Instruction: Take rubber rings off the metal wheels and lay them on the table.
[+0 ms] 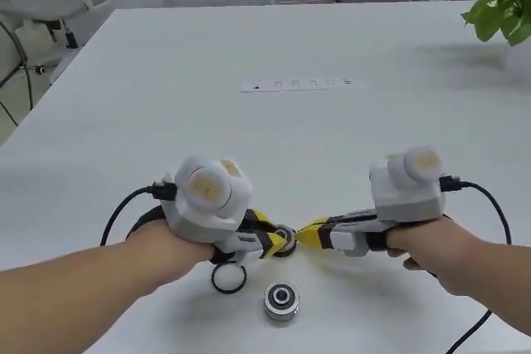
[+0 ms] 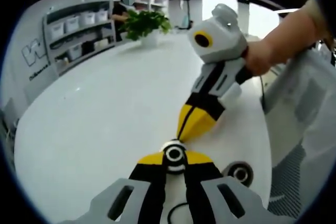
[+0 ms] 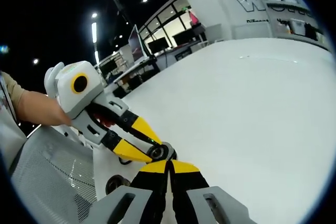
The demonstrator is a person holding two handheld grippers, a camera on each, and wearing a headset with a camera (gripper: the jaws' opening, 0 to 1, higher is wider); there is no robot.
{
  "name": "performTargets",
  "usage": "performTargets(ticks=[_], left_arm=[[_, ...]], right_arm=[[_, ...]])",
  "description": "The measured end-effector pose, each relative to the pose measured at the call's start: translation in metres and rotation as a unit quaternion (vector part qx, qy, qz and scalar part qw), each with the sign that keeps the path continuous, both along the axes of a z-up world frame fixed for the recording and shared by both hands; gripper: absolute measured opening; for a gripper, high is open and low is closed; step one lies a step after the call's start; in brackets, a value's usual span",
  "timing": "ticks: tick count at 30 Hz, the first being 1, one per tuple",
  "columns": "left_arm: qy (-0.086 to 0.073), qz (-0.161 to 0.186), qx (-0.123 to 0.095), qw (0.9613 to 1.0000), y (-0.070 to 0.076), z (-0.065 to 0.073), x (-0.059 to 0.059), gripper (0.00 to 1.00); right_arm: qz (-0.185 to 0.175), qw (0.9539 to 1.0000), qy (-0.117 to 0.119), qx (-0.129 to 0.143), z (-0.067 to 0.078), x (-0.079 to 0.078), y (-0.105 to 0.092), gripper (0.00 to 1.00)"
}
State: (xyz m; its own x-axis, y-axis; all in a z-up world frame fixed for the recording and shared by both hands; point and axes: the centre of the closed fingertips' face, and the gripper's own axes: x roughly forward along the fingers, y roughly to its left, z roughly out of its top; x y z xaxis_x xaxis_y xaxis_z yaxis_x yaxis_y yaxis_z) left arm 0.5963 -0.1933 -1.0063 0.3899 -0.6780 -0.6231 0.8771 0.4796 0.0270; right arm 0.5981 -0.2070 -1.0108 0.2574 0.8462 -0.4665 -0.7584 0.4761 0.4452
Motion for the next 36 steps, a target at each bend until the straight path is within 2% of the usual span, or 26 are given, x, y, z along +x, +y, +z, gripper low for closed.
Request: performTargets(ticks=[4, 8, 36], left_arm=[[-0.001, 0.002, 0.001, 1.0, 0.0001, 0.0001, 0.0001, 0.12], [-0.012, -0.002, 0.012, 0.9999, -0.0007, 0.0003, -0.0014, 0.12], [-0.01, 0.005, 0.017, 0.9998, 0.0002, -0.0006, -0.0007, 0.12]], right_arm=[[-0.003, 0.9999, 0.003, 0.011, 0.0024, -0.0006, 0.0021, 0.0], [-0.007, 0.9999, 0.005, 0.009, 0.0028, -0.0007, 0.0026, 0.0], [0.009, 0.9999, -0.005, 0.006, 0.0059, -0.0052, 0.0077, 0.0]])
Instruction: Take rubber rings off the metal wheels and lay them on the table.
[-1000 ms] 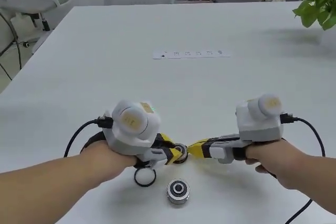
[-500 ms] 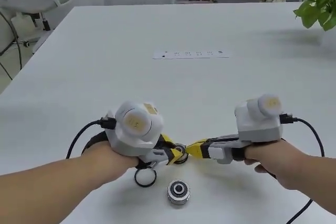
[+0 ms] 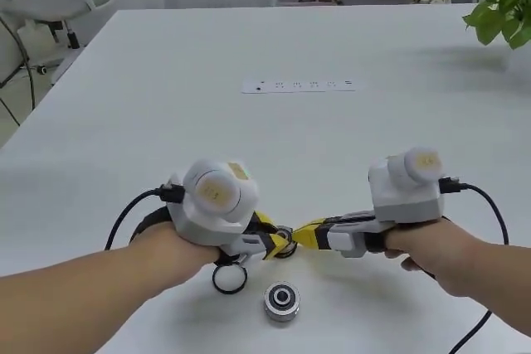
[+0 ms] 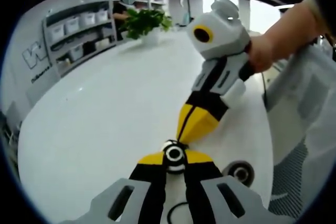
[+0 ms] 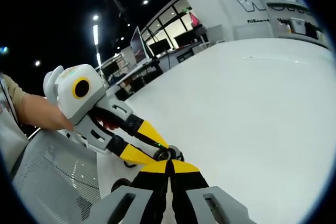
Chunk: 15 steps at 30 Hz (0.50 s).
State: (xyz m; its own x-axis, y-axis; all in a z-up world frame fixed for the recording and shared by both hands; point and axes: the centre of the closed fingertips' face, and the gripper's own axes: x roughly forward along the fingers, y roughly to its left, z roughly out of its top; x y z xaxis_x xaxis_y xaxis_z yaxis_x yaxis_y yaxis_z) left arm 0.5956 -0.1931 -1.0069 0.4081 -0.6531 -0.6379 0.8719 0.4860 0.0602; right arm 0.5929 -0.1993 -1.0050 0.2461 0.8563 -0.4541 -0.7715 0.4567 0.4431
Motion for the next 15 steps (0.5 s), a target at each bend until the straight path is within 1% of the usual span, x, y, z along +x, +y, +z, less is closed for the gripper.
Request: performTargets(ticks=[7, 10, 11, 12, 14, 15], left_arm=[[-0.001, -0.001, 0.003, 1.0, 0.0, 0.0, -0.001, 0.12], [-0.001, -0.001, 0.002, 1.0, 0.0, 0.0, -0.001, 0.12], [-0.001, -0.001, 0.002, 1.0, 0.0, 0.0, -0.001, 0.12], [0.0, -0.001, 0.002, 1.0, 0.0, 0.0, -0.001, 0.12], [0.0, 0.0, 0.001, 1.0, 0.0, 0.0, -0.001, 0.12], [0.0, 0.0, 0.001, 1.0, 0.0, 0.0, -0.001, 0.12]], right_arm=[[0.008, 1.0, -0.002, 0.0, 0.0, -0.003, 0.002, 0.0], [0.012, 0.9999, 0.0, 0.005, 0.002, -0.005, 0.006, 0.0], [0.018, 0.9998, -0.004, 0.003, 0.002, -0.006, 0.008, 0.0], [0.018, 0.9998, -0.005, 0.007, 0.004, -0.006, 0.008, 0.0], [0.02, 0.9996, 0.001, 0.021, 0.008, -0.006, 0.01, 0.0], [0.027, 0.9993, 0.002, 0.027, 0.01, -0.008, 0.011, 0.0]])
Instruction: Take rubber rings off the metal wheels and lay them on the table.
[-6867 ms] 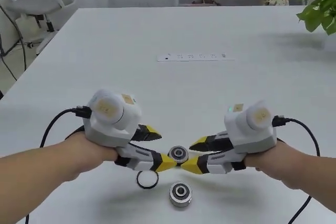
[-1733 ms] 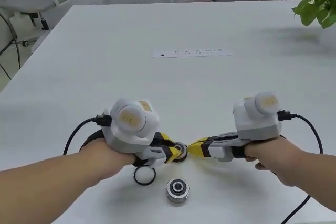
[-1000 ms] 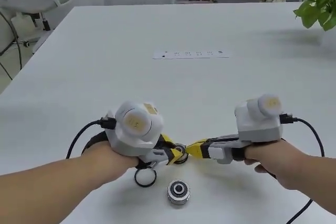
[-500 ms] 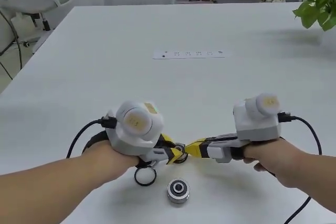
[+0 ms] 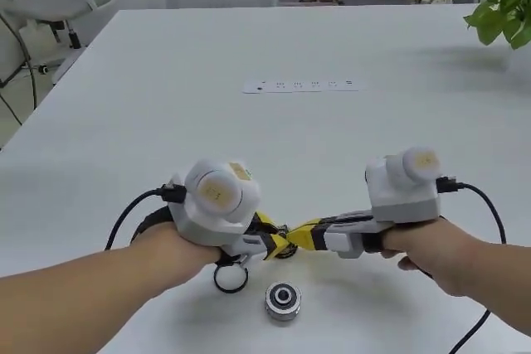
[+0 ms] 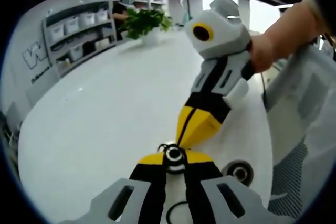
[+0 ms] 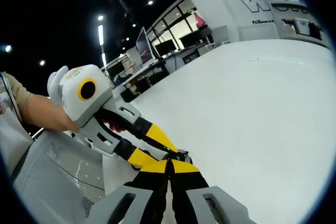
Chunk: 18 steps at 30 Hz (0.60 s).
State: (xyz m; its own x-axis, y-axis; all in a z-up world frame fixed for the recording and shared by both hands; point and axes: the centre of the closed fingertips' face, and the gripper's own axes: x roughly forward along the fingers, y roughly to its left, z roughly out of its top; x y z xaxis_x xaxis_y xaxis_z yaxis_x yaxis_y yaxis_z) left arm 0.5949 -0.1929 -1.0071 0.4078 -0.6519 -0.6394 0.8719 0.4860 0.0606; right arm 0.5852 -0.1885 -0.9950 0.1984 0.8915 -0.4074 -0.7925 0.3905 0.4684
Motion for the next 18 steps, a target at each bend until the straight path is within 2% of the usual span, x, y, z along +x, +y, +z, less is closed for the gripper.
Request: performTargets(ticks=[1, 11, 18], left_arm=[[0.0, 0.0, -0.001, 1.0, 0.0, 0.0, 0.0001, 0.12], [0.0, 0.005, -0.005, 1.0, -0.0002, 0.0001, -0.0001, 0.12], [-0.001, 0.006, -0.007, 1.0, -0.0003, 0.0006, 0.0003, 0.13]], right_arm=[[-0.003, 1.0, -0.002, -0.006, -0.0017, 0.0006, -0.0014, 0.0], [0.004, 0.9997, 0.023, 0.013, 0.0, -0.0049, -0.0019, 0.0], [-0.004, 0.9999, 0.002, -0.011, -0.0057, 0.0002, -0.0041, 0.0]])
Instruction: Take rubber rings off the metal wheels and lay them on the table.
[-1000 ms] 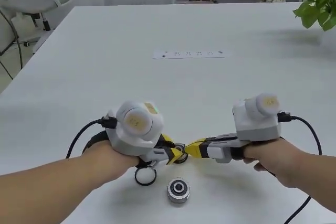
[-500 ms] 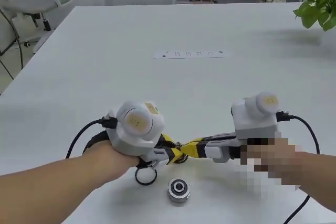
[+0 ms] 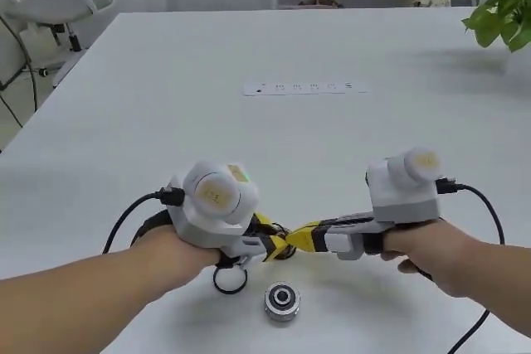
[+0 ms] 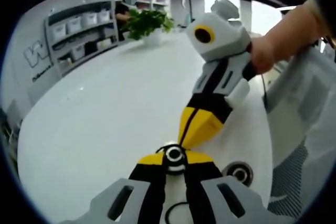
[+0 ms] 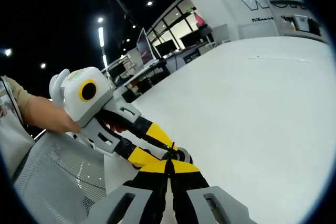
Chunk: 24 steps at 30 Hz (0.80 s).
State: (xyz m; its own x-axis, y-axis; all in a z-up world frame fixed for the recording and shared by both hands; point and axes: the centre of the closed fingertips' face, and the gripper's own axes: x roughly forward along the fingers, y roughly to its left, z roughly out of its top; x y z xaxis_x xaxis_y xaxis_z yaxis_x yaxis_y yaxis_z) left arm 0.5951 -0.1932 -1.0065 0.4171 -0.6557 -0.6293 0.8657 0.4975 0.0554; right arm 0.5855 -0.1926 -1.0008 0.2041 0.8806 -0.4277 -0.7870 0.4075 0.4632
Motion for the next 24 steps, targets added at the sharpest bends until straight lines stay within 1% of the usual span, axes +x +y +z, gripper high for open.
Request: performTargets(ticks=[4, 10, 13, 17, 20, 24], left_arm=[[0.0, -0.005, 0.002, 1.0, 0.0, 0.0, -0.001, 0.14], [0.006, -0.007, -0.002, 1.0, -0.001, 0.002, -0.001, 0.15], [0.01, -0.007, -0.013, 0.9999, -0.003, 0.007, -0.002, 0.17], [0.01, -0.011, -0.019, 0.9997, -0.003, 0.012, -0.004, 0.18], [0.015, -0.012, -0.024, 0.9995, -0.001, 0.014, -0.008, 0.21], [0.016, -0.015, -0.03, 0.9993, 0.003, 0.019, -0.012, 0.24]], right_arm=[[-0.004, 1.0, -0.001, -0.005, -0.001, 0.001, -0.001, 0.0], [-0.008, 1.0, 0.001, -0.005, -0.001, 0.003, -0.003, 0.0], [-0.009, 0.9999, 0.0, -0.005, 0.0, 0.003, -0.004, 0.0], [-0.01, 0.9999, -0.001, -0.004, 0.001, 0.004, -0.004, 0.0], [-0.01, 0.9999, -0.001, -0.003, 0.003, 0.004, -0.004, 0.0], [-0.012, 0.9999, -0.002, 0.002, 0.006, 0.006, -0.005, 0.0]])
